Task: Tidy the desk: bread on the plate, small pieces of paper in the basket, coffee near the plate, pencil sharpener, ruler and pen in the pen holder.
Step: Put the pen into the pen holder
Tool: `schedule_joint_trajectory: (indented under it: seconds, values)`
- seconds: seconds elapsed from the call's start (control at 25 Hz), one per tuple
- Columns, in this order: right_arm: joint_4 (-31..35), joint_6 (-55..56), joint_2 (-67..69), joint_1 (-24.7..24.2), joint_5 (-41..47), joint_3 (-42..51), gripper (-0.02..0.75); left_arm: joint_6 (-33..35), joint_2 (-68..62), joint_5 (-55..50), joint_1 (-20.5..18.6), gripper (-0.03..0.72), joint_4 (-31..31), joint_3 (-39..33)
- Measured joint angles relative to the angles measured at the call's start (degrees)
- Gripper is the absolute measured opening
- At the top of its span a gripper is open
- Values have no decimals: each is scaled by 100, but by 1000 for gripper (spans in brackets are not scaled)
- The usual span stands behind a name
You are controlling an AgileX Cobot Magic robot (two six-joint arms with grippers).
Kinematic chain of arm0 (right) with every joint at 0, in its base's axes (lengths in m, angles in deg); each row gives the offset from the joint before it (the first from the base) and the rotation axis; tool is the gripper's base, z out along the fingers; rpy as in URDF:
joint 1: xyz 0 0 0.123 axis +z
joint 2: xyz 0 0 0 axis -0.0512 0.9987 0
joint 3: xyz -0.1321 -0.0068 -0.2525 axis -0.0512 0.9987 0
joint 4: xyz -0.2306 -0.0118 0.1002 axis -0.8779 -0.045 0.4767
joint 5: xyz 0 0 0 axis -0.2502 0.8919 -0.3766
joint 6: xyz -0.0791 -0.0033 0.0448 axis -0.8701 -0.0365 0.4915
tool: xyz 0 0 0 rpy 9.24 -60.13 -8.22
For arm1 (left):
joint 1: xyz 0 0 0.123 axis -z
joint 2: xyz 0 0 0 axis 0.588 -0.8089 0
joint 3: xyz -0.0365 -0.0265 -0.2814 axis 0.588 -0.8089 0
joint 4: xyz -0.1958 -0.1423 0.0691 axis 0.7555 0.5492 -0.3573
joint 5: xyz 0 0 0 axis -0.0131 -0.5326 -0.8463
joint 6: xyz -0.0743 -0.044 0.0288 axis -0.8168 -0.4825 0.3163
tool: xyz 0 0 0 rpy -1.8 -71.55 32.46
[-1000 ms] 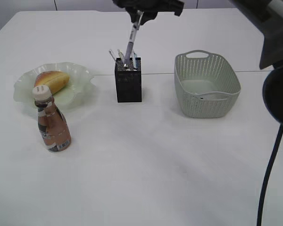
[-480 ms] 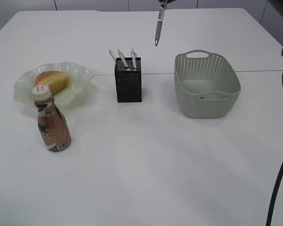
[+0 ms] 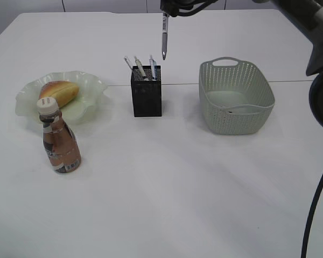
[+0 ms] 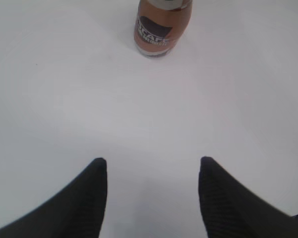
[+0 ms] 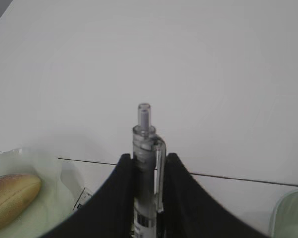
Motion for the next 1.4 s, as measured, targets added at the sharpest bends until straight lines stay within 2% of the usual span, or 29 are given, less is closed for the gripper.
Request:
schedule_joint_trajectory:
  seconds: [0.44,0.68,0.96,1.4]
  values:
    - [802,-885,227,-64,-182,42,111,0,0,0,0,432,0,0]
    - [2122,-2269,280,-380,-196,42,111,0,0,10,0,432,0,0]
    - [3004,-3185,517,-471,-390,42,94,0,0,44,0,432,0,0]
    - [3473,-3653,695,-471,-611,42,94,0,0,157,0,432,0,0]
